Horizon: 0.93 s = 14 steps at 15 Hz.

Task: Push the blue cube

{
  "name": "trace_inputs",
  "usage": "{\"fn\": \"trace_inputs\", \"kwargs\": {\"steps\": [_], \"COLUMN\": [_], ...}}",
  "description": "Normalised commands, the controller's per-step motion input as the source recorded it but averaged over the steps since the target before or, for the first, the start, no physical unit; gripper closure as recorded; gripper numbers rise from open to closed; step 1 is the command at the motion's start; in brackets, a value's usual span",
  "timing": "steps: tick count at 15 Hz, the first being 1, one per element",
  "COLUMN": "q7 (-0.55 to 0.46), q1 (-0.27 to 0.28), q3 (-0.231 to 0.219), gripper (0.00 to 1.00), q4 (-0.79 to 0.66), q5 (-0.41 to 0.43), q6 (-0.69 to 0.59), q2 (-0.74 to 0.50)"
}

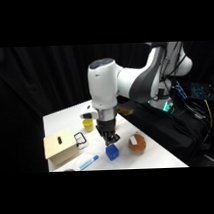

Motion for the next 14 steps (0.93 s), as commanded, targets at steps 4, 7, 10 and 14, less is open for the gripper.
{"fn": "trace_inputs", "kwargs": {"steps": [4, 7, 10, 14], "q7": [0.06, 0.05, 0.04, 0.07], "q1": [-0.025, -0.032, -0.031, -0.032], "q3": [-0.007, -0.006, -0.011, -0.023], "gripper": [0.57, 0.33, 0.10, 0.00], "q4": [0.18, 0.20, 0.20, 0.16], "q5": [-0.024, -0.025, -0.028, -0.022], "q6": [-0.35, -0.30, -0.28, -0.23], "q2": [-0.16, -0.11, -0.07, -0.04]}}
